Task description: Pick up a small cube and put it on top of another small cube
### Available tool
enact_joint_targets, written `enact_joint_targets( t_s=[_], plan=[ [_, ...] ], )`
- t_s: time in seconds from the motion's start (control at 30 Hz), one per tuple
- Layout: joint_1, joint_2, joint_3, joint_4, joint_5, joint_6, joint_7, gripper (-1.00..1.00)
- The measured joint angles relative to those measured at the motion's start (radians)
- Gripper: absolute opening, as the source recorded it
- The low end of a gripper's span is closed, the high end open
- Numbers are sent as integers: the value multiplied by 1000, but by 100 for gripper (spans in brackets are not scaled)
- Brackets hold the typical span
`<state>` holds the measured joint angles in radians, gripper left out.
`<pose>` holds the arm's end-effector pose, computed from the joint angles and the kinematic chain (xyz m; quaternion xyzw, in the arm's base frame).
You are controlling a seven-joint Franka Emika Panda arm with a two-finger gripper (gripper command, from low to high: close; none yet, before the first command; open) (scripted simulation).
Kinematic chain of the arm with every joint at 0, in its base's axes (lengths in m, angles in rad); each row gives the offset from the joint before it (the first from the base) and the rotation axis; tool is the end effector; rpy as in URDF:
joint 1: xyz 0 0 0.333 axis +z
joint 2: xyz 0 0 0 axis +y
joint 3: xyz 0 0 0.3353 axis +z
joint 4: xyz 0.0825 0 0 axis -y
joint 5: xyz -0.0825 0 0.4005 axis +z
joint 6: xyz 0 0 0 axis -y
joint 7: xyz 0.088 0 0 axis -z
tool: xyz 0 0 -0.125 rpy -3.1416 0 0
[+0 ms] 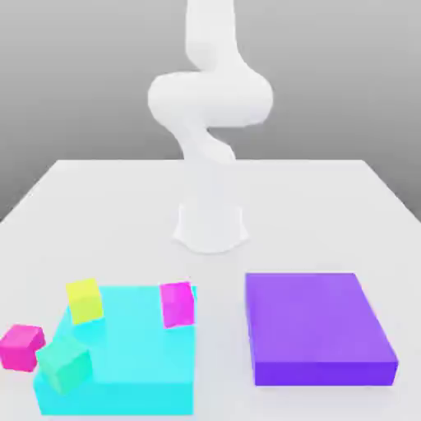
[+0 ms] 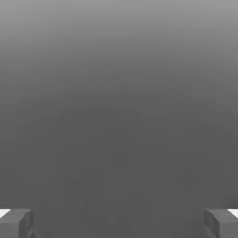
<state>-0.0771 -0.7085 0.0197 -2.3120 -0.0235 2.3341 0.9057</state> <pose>0.3959 -0.0209 0.6762 -0.8298 0.4284 -0.3327 0.1309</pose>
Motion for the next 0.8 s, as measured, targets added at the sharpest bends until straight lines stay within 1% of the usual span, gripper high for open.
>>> enact_joint_targets(
  t_s=[0.27, 0.5, 0.67, 0.8],
  plan=[
    [-219, 298, 30, -38, -87, 108, 350, 0],
    [-352, 553, -7, -71, -136, 202, 632, 0],
    [-452, 730, -52, -96, -112, 273, 790, 0],
    [-493, 869, -72, -117, -36, 332, 877, 0]
  ],
)
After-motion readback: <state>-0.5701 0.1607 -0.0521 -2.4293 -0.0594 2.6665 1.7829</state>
